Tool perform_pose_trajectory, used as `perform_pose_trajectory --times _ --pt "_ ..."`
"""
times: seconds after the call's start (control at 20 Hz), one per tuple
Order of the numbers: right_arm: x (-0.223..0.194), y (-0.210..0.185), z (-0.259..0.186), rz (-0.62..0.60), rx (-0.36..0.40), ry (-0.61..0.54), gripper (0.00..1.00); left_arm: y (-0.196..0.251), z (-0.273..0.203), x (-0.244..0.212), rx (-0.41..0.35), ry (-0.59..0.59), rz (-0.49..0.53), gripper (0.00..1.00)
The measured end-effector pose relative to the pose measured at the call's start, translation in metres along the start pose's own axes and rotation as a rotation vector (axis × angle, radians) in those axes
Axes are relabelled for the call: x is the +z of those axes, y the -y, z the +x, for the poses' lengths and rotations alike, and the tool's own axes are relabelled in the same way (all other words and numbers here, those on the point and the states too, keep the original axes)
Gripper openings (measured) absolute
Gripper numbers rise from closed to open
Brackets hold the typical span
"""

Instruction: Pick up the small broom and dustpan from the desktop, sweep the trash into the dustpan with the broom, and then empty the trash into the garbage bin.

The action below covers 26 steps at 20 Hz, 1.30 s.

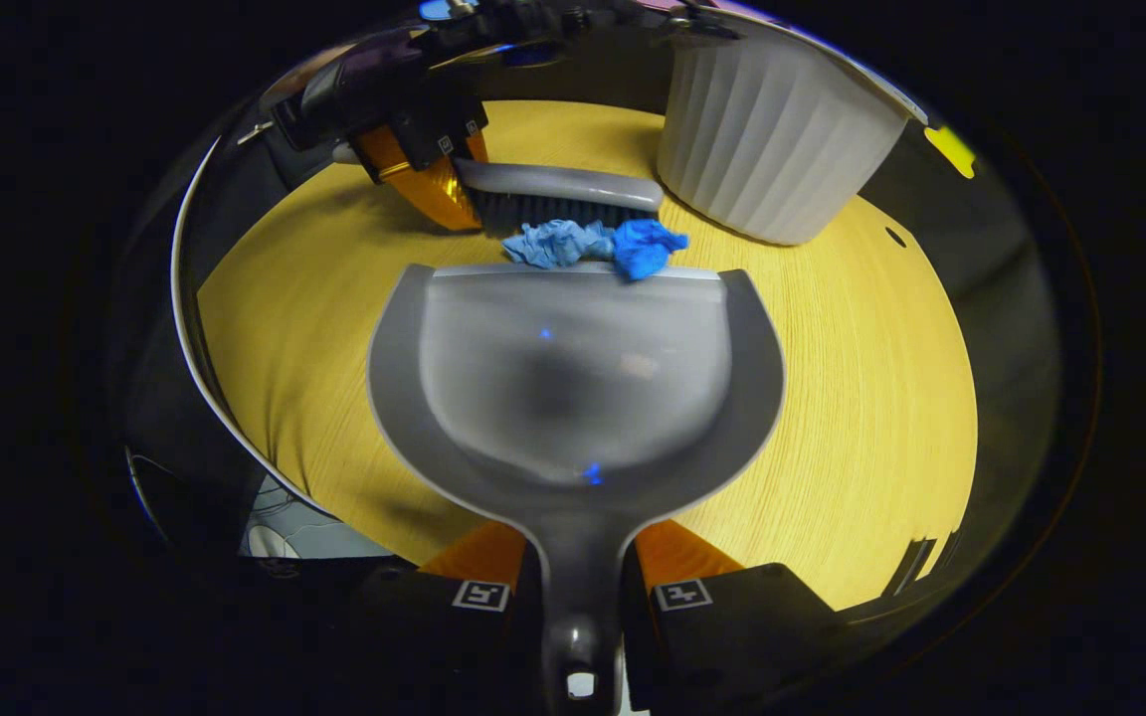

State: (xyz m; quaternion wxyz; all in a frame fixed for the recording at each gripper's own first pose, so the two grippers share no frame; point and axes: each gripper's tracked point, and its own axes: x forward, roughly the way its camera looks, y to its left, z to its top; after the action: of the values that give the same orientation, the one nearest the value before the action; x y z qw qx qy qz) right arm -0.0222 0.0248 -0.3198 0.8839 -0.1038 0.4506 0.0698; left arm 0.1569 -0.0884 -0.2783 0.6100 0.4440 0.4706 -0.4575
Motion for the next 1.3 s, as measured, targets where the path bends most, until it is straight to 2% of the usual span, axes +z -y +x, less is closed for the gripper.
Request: perform_pose_trajectory --times 0.05,0.25,0.4,0.5,0.55,0.8,1.0,1.3 --pt "0.000 0.001 0.001 -0.005 0.004 0.001 0.38 0.005 -0.002 0.000 -0.022 0.001 -0.017 0.27" --pt "0.001 0.001 -0.001 -0.003 -0.004 0.005 0.38 0.037 -0.008 -0.003 -0.107 0.035 -0.123 0.27" --pt "0.004 -0.001 -0.002 0.013 0.002 0.016 0.38 0.032 -0.025 -0.015 -0.046 0.082 -0.203 0.30" --pt "0.003 0.000 -0.004 0.022 0.013 0.017 0.38 0.029 -0.038 -0.026 -0.002 0.118 -0.272 0.24" --pt "0.003 0.003 -0.007 0.010 0.013 0.018 0.38 0.028 -0.047 -0.033 0.016 0.142 -0.312 0.30" --pt "0.005 0.020 -0.044 -0.074 0.033 0.031 0.38 0.017 -0.060 -0.070 0.090 0.293 -0.487 0.27" --pt "0.009 0.037 -0.093 -0.093 0.074 0.004 0.38 0.009 -0.036 -0.121 0.121 0.346 -0.601 0.27" --pt "0.061 0.067 -0.175 -0.097 0.064 0.046 0.38 0.001 0.054 -0.207 0.118 0.344 -0.727 0.27"
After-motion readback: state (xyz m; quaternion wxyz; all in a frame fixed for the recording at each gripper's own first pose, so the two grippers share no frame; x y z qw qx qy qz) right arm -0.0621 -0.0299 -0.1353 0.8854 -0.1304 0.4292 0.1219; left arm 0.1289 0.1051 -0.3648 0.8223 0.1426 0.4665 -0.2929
